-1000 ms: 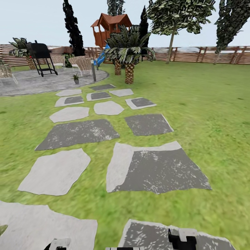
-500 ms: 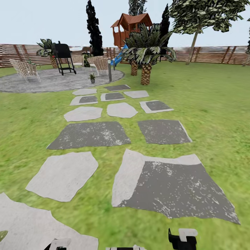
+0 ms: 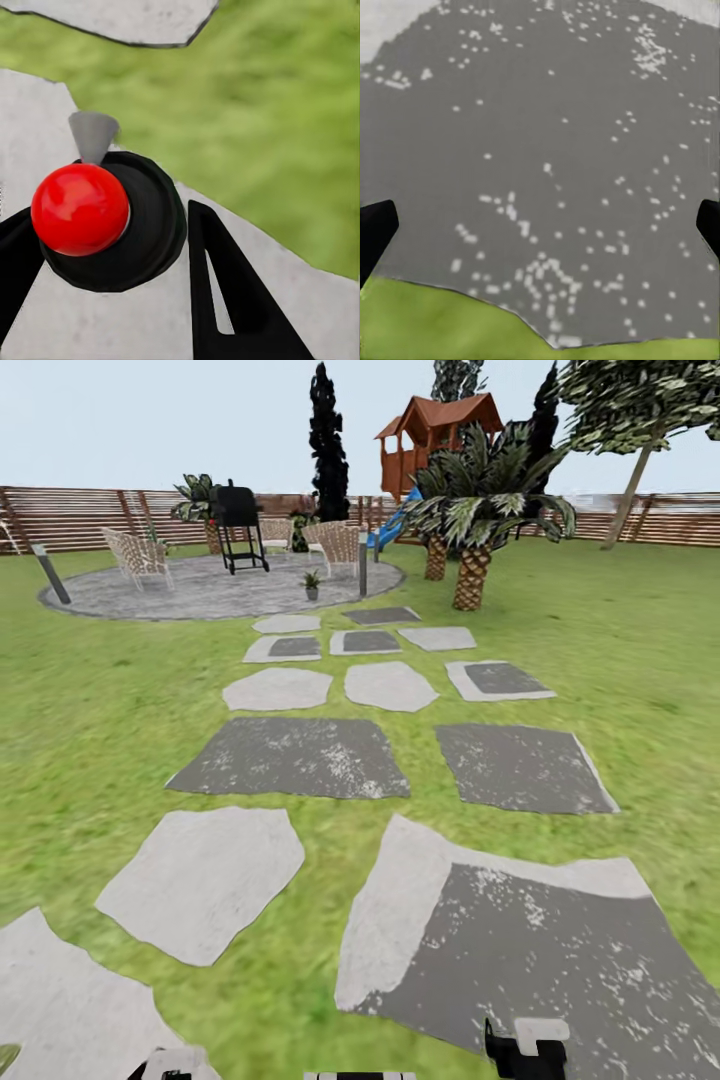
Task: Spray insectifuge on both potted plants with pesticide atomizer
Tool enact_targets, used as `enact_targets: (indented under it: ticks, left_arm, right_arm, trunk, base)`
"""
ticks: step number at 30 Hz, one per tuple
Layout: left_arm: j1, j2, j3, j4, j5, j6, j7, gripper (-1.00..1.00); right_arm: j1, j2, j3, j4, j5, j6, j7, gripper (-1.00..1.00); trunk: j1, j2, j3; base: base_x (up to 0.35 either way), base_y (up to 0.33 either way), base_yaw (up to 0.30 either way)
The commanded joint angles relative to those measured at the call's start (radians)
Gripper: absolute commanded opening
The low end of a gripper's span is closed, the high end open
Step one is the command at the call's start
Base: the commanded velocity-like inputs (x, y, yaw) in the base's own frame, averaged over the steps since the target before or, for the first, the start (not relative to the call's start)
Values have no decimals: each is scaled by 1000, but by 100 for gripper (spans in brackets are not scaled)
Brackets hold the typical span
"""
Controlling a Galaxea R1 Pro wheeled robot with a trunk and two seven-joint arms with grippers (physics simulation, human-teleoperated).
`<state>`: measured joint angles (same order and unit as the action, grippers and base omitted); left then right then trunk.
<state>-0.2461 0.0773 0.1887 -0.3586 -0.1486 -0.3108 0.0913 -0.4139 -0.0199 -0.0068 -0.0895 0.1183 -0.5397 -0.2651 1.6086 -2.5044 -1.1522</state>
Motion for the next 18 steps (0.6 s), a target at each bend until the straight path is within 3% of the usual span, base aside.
enact_targets:
  ticks: [1,18]
  left_arm:
    - [-1,-1,5,1,-11,-4,4,-100]
    - [-1,0,5,1,-10,-4,4,-100]
  right_arm:
    - [0,0,-1,1,11,0,-8,100]
    - [0,0,-1,1,11,0,-8,100]
  trunk:
    - [0,0,-1]
    - [0,0,-1]
  base:
    - [341,-94,278]
    - [341,-90,278]
